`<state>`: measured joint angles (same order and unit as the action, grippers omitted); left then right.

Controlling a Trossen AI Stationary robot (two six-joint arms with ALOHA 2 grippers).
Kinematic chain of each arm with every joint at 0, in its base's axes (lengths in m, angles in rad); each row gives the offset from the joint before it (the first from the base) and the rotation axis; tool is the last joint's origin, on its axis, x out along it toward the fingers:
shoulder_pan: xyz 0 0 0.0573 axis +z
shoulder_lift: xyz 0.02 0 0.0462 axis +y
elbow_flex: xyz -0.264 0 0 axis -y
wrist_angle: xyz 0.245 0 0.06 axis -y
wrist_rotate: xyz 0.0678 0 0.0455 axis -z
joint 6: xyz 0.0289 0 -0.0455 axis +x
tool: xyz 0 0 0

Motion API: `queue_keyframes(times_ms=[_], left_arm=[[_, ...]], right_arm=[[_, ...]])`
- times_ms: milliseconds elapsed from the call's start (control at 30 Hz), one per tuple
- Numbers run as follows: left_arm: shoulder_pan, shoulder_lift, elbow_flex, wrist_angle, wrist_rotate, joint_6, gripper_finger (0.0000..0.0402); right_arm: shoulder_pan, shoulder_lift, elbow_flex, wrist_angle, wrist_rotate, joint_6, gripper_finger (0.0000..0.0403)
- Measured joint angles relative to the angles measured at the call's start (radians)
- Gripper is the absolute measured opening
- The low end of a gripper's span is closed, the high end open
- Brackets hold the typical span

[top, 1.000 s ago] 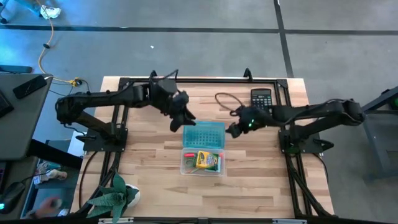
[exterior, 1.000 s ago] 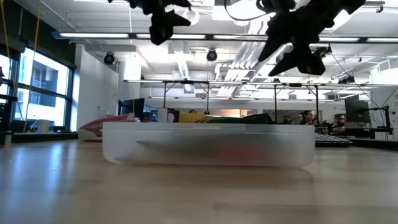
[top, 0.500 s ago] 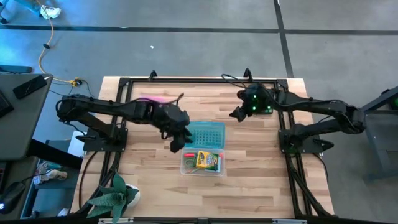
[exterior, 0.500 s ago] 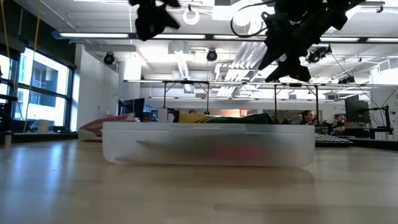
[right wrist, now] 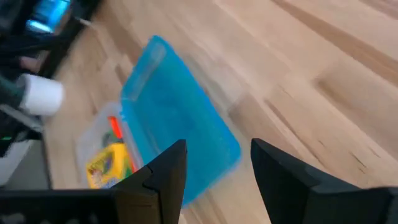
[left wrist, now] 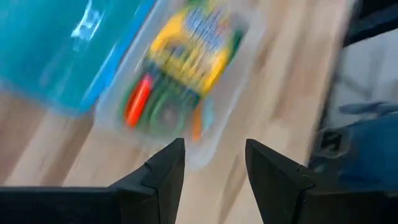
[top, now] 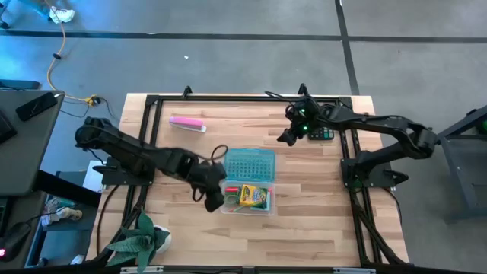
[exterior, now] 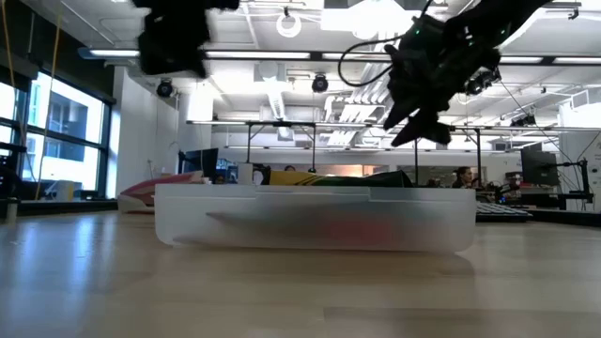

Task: Pack school essentials
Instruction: Close the supply box

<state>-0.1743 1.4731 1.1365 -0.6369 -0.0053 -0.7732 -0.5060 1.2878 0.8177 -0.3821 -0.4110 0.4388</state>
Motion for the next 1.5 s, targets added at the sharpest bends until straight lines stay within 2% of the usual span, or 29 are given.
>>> queue_keyframes(times_ms=[133, 233, 700, 1100, 1233, 1500], left_arm=[[-0.057, 0.04, -0.002, -0.007, -0.033, -0.104, 0.0156], [-0.091, 0.069, -0.004, -0.006, -0.041, -0.184, 0.0156], [-0.204, 0.213, -0.003, 0.084, -0.031, -0.499, 0.0156], [-0.227, 0.342, -0.004, 0.215, 0.021, -0.656, 0.0156], [-0.227, 0.373, -0.004, 0.238, 0.02, -0.681, 0.0156], [-0.192, 0.417, -0.003, 0.267, 0.022, -0.683, 0.0156]], right_arm=[[-0.006, 0.071, 0.0, 0.068, -0.093, -0.018, 0.017], [-0.012, 0.124, 0.0, 0.108, -0.121, -0.021, 0.017], [-0.038, 0.343, 0.0, 0.312, -0.094, 0.009, 0.0169], [-0.04, 0.479, 0.0, 0.369, -0.127, -0.034, 0.0167], [-0.037, 0.504, 0.0, 0.353, -0.156, -0.063, 0.015], [-0.035, 0.513, 0.0, 0.359, -0.237, -0.105, 0.009]])
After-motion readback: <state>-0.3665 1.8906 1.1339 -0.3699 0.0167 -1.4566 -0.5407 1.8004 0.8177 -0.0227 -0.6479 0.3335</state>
